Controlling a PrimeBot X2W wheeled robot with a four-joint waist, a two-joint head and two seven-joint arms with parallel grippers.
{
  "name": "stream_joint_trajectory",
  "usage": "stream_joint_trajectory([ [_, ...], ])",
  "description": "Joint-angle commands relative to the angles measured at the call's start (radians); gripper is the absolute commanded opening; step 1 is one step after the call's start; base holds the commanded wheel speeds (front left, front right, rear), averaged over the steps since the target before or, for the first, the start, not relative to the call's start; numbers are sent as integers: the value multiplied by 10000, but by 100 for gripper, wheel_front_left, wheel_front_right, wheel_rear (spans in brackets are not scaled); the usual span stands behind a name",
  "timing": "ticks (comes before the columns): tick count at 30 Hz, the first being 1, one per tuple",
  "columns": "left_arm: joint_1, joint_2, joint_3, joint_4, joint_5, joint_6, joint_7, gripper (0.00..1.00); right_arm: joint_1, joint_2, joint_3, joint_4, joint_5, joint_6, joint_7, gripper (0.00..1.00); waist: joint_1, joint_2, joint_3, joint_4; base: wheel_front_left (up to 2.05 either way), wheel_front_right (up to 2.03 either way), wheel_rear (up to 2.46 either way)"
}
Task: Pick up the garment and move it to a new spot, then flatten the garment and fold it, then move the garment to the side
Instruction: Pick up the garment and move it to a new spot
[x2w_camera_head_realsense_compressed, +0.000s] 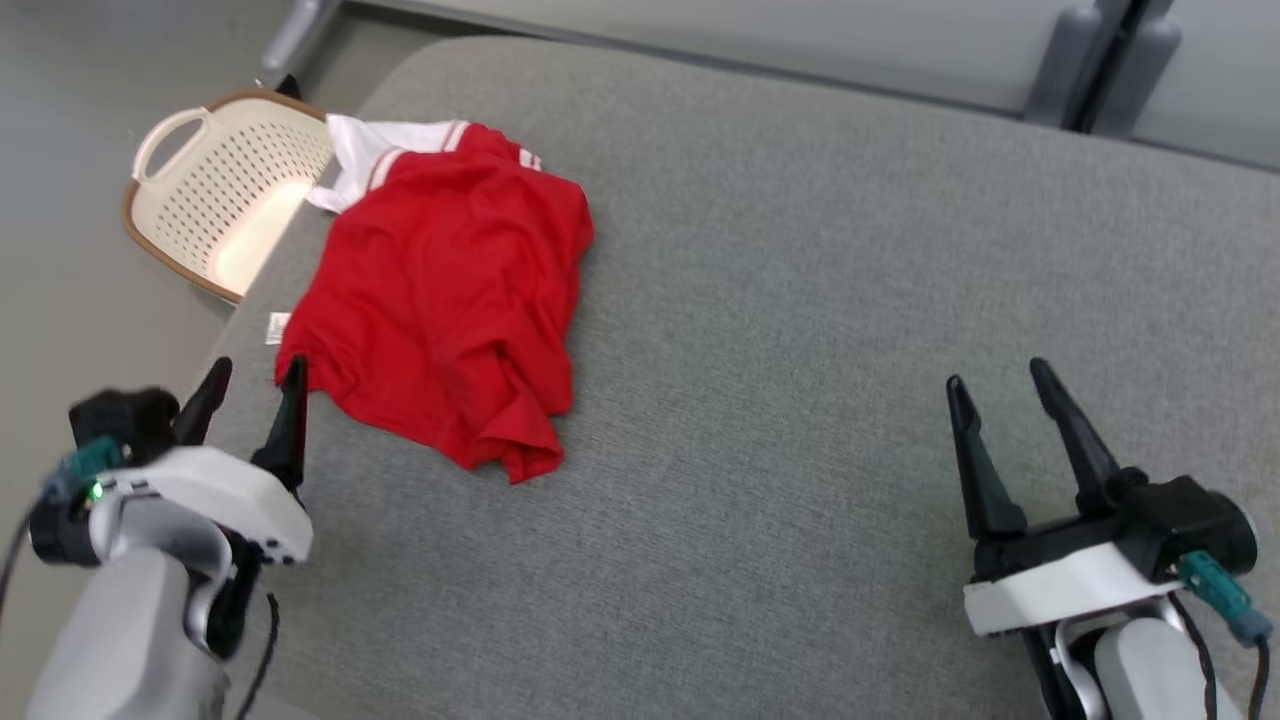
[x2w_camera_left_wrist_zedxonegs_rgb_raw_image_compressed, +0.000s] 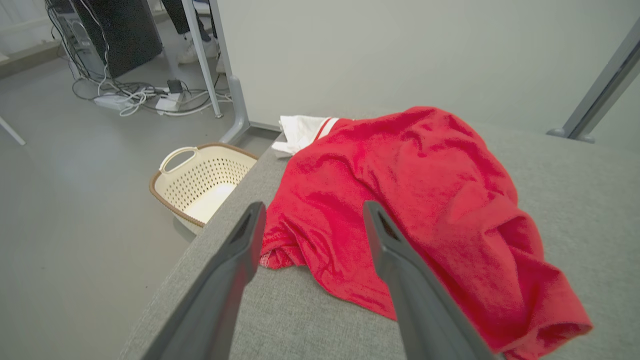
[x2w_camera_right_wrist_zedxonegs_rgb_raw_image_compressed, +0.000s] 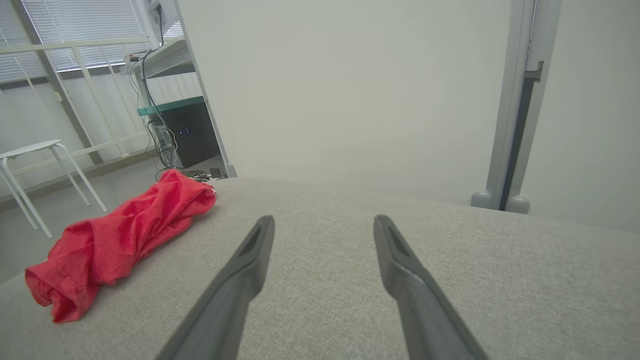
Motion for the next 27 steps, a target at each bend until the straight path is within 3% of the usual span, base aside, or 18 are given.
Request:
stream_joint_trajectory([
  [1, -491, 252, -324, 317, -287, -15, 394, 100, -175, -106, -79, -209, -156, 2, 96, 100, 0, 0, 663, -335, 0, 0, 0],
  [8, -2228, 1402, -1399, 2060, -1818, -19, 2358, 100, -390, -273, -302, -1042, -541, 2, 524, 100, 0, 0, 1643, -700, 0, 0, 0],
  [13, -3091, 1979, -1912, 3157, -2346, -21, 3008, 100, -435, -261, -353, -1407, -711, 2, 698, 100, 0, 0, 2118, -1010, 0, 0, 0],
  [25, -4212, 2045, -2761, 4940, -3239, -22, 3332, 100, -587, -229, -521, -1742, -912, 2, 822, 100, 0, 0, 2771, -1458, 0, 0, 0],
  [26, -4218, 1985, -2891, 5004, -3332, -24, 3489, 86, -604, -216, -529, -1729, -923, 2, 820, 100, 0, 0, 2774, -1473, 0, 0, 0],
  [27, -4201, 1922, -3053, 4959, -3430, -29, 3634, 0, -613, -198, -545, -1709, -936, 2, 810, 100, 0, 0, 2762, -1487, 0, 0, 0],
])
